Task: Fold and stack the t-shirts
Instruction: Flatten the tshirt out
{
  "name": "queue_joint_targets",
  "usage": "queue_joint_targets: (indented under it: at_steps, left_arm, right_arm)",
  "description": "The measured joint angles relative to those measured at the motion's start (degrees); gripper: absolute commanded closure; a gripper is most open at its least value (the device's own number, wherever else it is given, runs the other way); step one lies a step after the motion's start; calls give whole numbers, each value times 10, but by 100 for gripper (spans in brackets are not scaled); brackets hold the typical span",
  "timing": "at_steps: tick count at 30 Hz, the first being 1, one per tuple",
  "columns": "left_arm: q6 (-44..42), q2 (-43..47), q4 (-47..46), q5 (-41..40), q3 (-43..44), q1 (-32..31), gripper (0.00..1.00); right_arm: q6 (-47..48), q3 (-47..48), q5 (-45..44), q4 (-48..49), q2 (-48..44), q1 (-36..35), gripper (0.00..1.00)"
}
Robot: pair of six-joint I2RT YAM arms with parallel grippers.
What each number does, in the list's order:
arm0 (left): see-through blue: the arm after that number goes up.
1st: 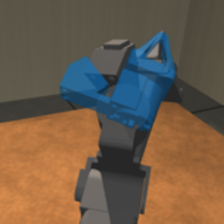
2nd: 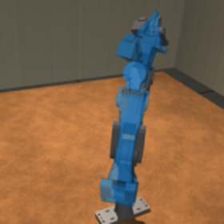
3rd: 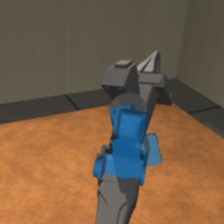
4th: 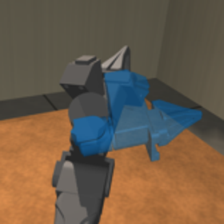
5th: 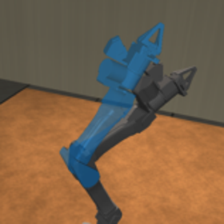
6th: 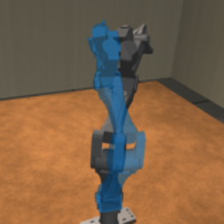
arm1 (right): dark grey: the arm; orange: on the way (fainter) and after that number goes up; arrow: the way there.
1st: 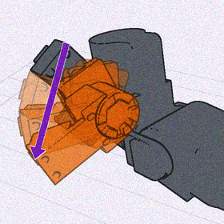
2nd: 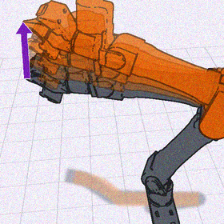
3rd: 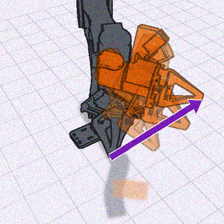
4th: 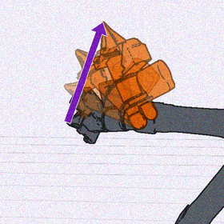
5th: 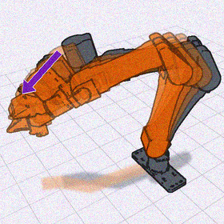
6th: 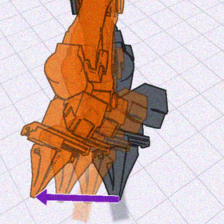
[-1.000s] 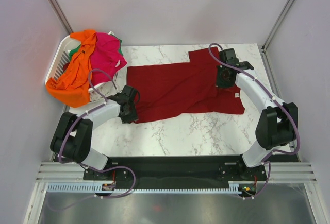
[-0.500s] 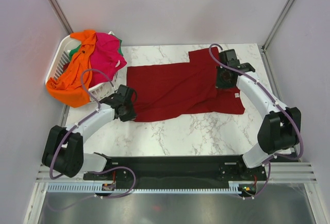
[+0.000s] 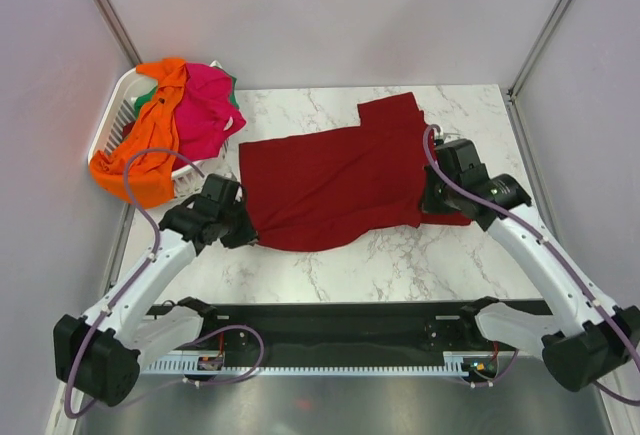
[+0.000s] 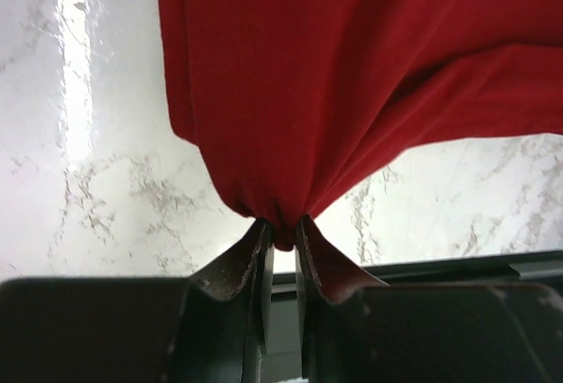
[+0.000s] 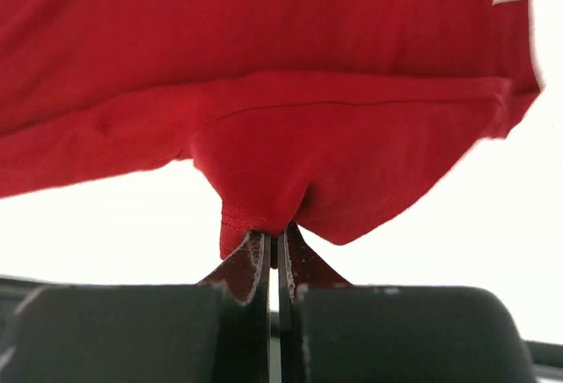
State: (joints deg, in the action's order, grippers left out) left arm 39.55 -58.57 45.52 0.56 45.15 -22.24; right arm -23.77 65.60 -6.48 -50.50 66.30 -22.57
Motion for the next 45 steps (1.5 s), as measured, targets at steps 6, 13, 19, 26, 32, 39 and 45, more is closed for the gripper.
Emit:
queue_joint_targets:
  at_steps: [6, 13, 19, 26, 32, 39, 45]
  left_arm:
    - [19, 28, 28, 27, -4, -1, 75]
    - [30, 39, 48, 39, -9, -1, 42]
    - [35, 47, 53, 53, -19, -1, 45]
    - [90, 93, 54, 41, -68, -43, 48]
    - [169, 40, 51, -12, -99, -128, 48]
    - [231, 26, 45, -78, -161, -131, 47]
    - [252, 6, 30, -108, -169, -131, 46]
  right_arm:
    - [-37, -62, 20, -25, -77, -23, 100]
    - [-51, -58, 14, -43, -78, -23, 100]
    - [-48, -12, 1, -35, -47, -23, 100]
    - [-45, -28, 1, -28, -49, -23, 100]
    - [-41, -54, 7, -22, -35, -23, 100]
    - [-20, -54, 6, -4, -15, -23, 100]
    - [-7, -55, 7, 8, 2, -23, 100]
